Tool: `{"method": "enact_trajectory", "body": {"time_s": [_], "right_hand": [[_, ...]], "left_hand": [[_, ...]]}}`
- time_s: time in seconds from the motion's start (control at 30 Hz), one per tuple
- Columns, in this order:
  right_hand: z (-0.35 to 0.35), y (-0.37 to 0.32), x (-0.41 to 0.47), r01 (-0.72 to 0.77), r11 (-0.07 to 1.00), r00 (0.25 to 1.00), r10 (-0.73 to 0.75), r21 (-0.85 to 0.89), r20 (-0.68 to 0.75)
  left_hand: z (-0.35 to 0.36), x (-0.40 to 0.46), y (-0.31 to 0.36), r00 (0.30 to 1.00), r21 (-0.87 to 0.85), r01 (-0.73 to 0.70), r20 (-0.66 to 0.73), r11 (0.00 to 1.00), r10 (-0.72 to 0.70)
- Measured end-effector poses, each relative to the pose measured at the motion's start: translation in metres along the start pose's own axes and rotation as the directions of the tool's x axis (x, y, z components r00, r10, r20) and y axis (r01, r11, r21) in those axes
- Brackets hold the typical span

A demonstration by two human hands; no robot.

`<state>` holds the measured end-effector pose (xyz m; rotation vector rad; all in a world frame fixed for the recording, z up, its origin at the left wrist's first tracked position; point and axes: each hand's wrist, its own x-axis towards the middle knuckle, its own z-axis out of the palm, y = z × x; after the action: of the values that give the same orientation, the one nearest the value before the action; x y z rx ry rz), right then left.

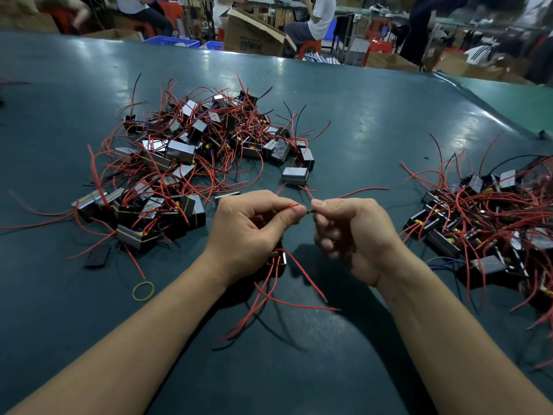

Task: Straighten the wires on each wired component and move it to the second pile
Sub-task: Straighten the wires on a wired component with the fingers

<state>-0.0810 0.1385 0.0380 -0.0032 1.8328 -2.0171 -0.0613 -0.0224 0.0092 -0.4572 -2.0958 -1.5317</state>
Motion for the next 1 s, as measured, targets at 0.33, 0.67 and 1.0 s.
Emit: {"method": "enact_trajectory", "body": {"time_s": [0.33,0.67,1.0], "right_hand": [[-0.012,0.004,0.006,0.125,0.845,0.957,-0.240,-0.520,-0.160],[-0.012,0.006,0.005,0.122,0.877,0.963,-0.218,-0.464,-0.158],[-0.005,0.005,0.009,0.099,0.995,0.993,-0.100,-0.024,-0.060]], "left_hand": [[-0.010,0.010,-0.006,0.925,-0.153,0.298,-0.198,0.942,-0.325],[-0.009,0.010,-0.010,0.908,-0.190,0.351,-0.171,0.917,-0.383],[-0.003,0.010,-0.007,0.894,-0.235,0.443,0.039,0.865,-0.447]]}}
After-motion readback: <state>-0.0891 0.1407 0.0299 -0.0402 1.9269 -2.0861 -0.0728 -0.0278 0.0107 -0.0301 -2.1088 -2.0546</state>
